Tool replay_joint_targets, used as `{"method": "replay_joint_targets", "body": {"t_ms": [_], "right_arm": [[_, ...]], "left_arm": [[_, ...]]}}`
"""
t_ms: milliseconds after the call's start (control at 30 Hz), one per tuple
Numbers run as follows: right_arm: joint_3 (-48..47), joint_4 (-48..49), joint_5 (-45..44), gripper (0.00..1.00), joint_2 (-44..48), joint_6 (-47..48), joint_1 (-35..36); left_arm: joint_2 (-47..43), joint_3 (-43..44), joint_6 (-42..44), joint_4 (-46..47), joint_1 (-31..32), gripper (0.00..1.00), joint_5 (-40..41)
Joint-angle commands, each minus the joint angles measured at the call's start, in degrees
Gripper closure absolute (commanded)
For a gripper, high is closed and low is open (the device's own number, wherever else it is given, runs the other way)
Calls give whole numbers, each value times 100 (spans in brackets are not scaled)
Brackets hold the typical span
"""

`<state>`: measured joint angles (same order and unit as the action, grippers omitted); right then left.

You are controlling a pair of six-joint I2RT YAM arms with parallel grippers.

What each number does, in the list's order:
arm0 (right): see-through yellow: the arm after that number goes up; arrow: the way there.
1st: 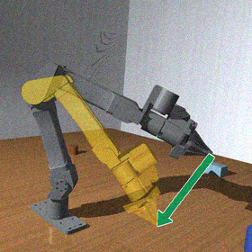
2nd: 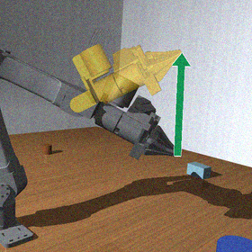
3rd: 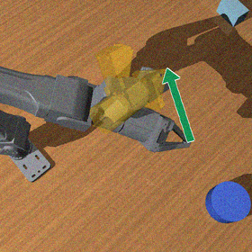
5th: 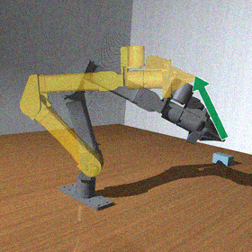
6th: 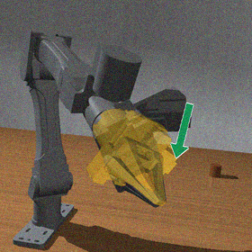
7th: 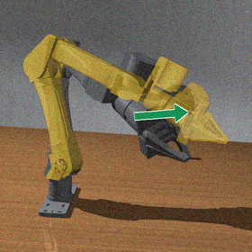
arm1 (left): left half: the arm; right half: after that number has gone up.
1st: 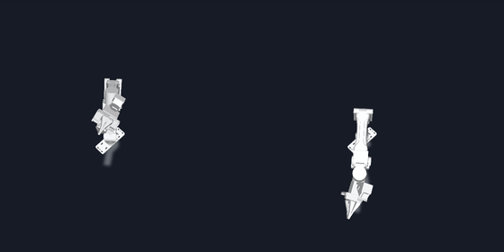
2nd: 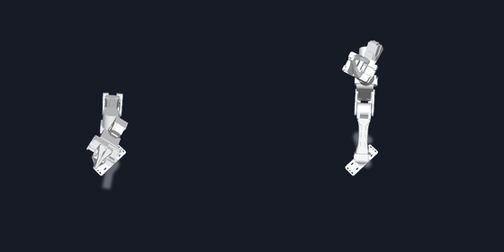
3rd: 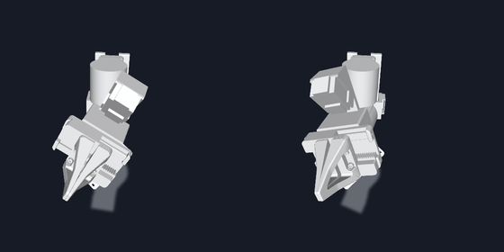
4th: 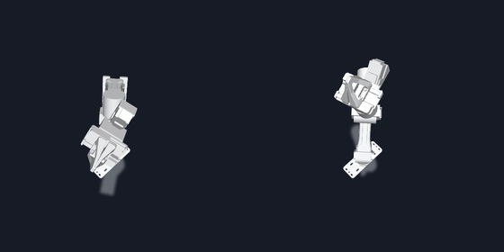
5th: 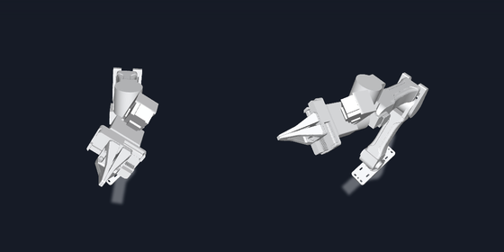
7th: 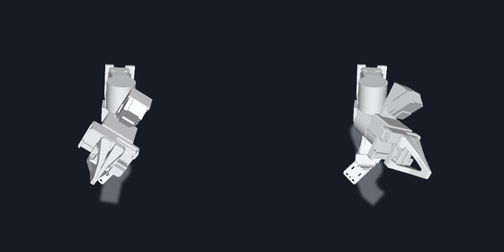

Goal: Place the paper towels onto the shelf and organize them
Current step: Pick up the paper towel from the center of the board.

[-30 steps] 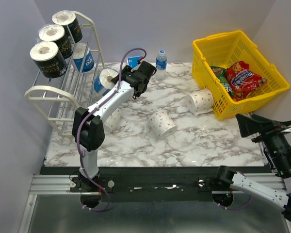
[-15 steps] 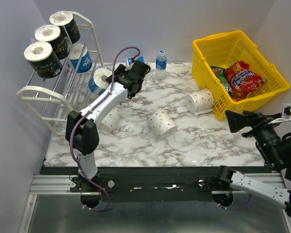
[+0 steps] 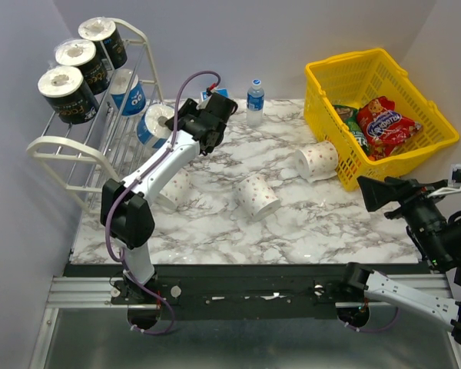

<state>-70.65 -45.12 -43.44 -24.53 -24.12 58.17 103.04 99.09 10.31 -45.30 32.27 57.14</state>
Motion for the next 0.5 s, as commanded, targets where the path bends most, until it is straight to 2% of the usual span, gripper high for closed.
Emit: {"method": "replay_joint_targets", "body": {"t_ms": [0,467], "right_arm": [[-151,-225,108,0,-7,-101,36],[-405,-330,178,0,-306,-102,36]], "left_arm": [[-302,216,59,-67,16,60,490],[-786,-504,-90,74,-291,59,368]]}}
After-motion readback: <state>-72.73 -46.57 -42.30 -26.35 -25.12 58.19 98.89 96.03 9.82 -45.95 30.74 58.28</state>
